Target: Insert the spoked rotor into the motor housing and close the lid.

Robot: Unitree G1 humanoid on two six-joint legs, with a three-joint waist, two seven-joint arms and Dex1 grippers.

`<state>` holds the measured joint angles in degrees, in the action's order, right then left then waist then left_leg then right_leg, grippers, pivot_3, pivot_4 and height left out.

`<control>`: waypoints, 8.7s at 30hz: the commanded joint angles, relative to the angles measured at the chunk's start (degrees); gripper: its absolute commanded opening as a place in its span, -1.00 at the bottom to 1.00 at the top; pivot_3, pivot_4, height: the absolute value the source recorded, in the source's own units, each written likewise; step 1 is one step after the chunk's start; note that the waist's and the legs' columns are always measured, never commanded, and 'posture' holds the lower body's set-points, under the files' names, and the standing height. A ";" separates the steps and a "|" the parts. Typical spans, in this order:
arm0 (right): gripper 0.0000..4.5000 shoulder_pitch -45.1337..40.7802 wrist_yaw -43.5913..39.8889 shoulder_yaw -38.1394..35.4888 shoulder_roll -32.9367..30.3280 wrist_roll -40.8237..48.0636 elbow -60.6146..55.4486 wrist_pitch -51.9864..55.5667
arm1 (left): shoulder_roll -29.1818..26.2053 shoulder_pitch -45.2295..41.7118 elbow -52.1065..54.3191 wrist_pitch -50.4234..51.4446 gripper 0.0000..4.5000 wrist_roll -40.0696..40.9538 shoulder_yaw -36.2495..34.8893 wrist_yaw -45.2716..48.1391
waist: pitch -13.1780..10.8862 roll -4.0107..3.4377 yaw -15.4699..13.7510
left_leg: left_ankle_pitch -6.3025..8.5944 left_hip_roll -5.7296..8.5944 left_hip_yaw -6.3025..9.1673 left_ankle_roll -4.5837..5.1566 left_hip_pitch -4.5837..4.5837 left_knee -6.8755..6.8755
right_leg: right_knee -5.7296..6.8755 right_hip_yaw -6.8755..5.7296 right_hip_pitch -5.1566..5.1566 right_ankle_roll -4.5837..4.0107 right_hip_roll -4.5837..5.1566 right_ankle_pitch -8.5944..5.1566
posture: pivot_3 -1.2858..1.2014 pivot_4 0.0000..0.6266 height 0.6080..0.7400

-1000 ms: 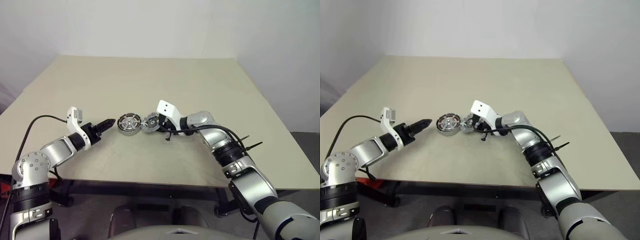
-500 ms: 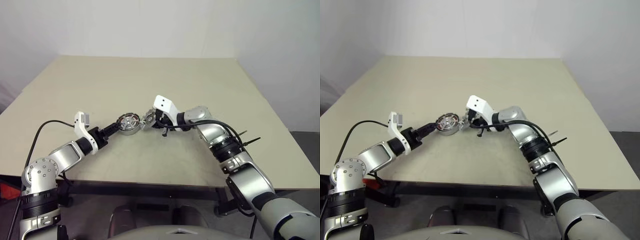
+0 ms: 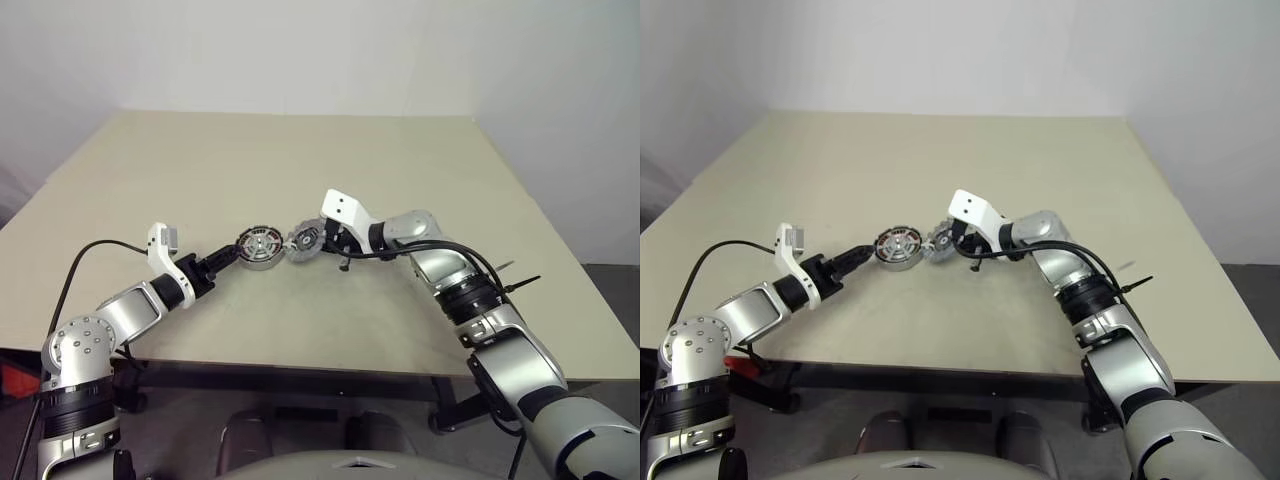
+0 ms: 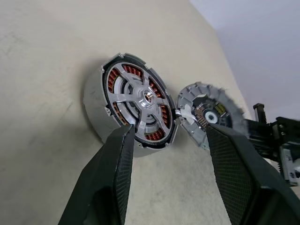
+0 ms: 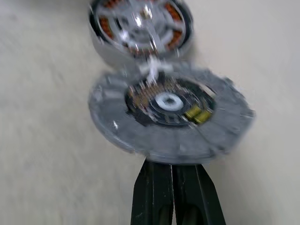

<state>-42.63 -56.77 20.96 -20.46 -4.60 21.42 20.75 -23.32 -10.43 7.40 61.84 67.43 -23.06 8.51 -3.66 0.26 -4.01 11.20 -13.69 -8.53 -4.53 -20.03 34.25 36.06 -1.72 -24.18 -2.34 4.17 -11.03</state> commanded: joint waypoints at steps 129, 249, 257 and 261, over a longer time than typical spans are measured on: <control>-0.96 -2.71 9.17 -0.24 6.45 -2.70 -9.28 -2.40 | 1.41 2.73 3.08 -0.72 0.14 1.68 1.42 -1.33 | 0.00 0.00 0.09 | 0.02 0.00 -0.01 0.03 0.03 -0.06 | -0.17 -0.02 0.08 0.01 -0.01 0.01 | 0.03 -1.00 1.00; 0.40 -11.37 20.14 -6.75 25.77 -2.12 37.90 -25.07 | -12.52 4.02 3.74 -0.43 0.14 0.20 -4.76 4.75 | -0.02 -0.06 1.36 | 0.06 0.01 0.00 0.03 0.13 -0.24 | -0.26 -0.04 0.17 0.04 0.00 -0.02 | 0.03 -1.00 1.00; 0.40 -10.69 16.14 -5.68 24.34 -2.82 35.08 -23.12 | -14.95 5.00 2.29 -0.88 0.14 -1.64 -6.81 7.27 | -0.02 -0.06 1.22 | 0.07 0.01 0.01 0.05 0.05 -0.25 | -0.33 -0.05 0.17 0.04 0.01 -0.02 | 0.03 -1.00 1.00; 0.40 -10.35 15.55 -5.62 24.15 -3.07 34.45 -22.19 | -14.22 5.83 3.27 -0.86 0.14 -1.91 -6.73 7.54 | -0.02 -0.06 1.21 | 0.08 0.02 0.00 0.07 0.04 -0.24 | -0.34 -0.05 0.17 0.04 0.01 -0.02 | 0.03 -1.00 1.00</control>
<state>-53.06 -40.62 14.91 4.72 -7.16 57.04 -2.20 -37.27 -4.52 9.14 61.68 65.58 -28.80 15.35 -3.68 0.20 -2.80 11.28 -13.68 -8.52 -4.46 -19.99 34.00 35.72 -1.77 -24.01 -2.30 4.18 -11.04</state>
